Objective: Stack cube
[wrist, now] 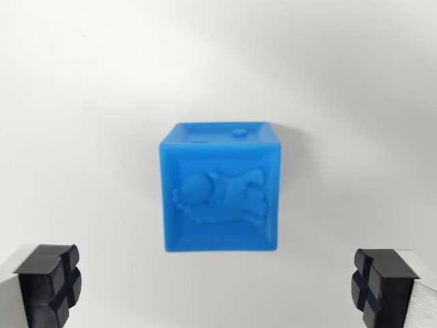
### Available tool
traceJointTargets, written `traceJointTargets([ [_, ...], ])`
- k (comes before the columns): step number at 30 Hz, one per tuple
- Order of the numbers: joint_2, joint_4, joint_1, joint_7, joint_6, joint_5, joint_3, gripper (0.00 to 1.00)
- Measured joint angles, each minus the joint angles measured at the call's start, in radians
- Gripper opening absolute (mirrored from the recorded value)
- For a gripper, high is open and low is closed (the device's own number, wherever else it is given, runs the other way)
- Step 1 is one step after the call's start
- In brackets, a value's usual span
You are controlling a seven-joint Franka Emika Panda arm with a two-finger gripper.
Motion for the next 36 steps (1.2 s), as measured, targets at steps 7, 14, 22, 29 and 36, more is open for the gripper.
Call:
traceJointTargets([
  [7, 0.06, 0.008, 0.002, 0.0, 0.051, -0.004, -0.003, 1.0],
  [14, 0.112, 0.02, 0.007, 0.0, 0.09, -0.005, -0.009, 1.0],
  [22, 0.157, 0.035, 0.013, 0.0, 0.122, -0.005, -0.016, 1.0],
  [29, 0.182, 0.043, 0.015, 0.0, 0.139, -0.005, -0.019, 1.0],
  [36, 0.186, 0.045, 0.016, 0.0, 0.142, -0.005, -0.02, 0.0],
])
